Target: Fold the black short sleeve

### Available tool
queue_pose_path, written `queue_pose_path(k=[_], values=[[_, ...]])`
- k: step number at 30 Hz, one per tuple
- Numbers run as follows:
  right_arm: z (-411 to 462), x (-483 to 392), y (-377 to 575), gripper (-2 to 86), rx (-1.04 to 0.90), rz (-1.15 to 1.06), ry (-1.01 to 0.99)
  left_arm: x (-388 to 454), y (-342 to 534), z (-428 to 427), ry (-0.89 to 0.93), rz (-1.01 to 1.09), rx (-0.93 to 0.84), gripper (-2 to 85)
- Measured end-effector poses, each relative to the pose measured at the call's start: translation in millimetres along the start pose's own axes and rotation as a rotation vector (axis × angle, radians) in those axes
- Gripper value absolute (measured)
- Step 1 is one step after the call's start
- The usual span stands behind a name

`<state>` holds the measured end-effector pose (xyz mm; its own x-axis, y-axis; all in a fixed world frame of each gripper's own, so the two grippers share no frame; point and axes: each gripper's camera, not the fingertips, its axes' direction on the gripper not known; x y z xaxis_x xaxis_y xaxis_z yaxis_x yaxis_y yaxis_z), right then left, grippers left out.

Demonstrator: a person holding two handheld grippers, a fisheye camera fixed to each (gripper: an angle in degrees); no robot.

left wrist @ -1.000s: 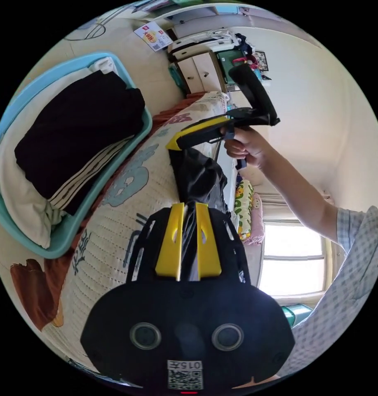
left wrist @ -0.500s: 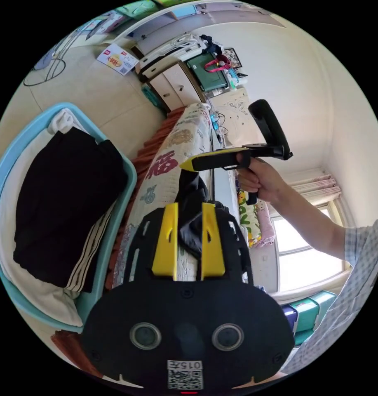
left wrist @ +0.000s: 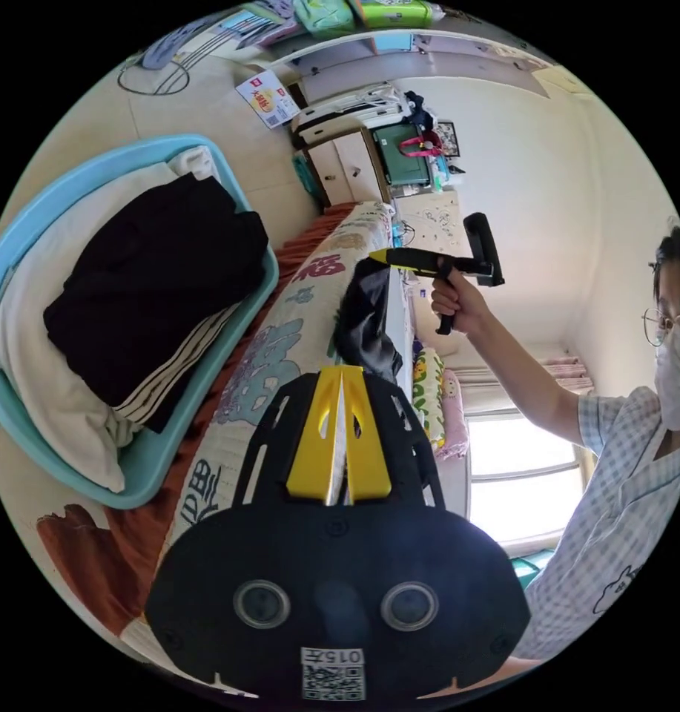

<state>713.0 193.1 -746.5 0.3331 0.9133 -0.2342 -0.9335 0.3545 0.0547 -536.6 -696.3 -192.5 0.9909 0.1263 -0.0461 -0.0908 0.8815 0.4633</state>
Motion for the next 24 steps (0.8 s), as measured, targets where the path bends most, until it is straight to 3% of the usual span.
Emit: queue_pose_path(k=[7,11,16,20,24], values=[[-24,30,17,-0.6,0.055,0.091,-0.036,8,-37,6,0.027,0.047,-0.003,3.1],[-13,55,12,-0.5,0.044,0.168,-0.072,-5,-56,36,-0.047,-0.013,-0.019,9.3],[1,65,13,0.0,0.039,0.181,0.011,-39,-79,76,0.069,-0.15,-0.031,8.9],[10,28,9,5.6,-0.035,-0.124,0.069,-37,-95,90,0.133,-0.103,-0.081,5.8],[55,8,-15,8.4,-0.22,-0.195,0.036,-32,-96,90,0.116,-0.062,-0.129,5.6]])
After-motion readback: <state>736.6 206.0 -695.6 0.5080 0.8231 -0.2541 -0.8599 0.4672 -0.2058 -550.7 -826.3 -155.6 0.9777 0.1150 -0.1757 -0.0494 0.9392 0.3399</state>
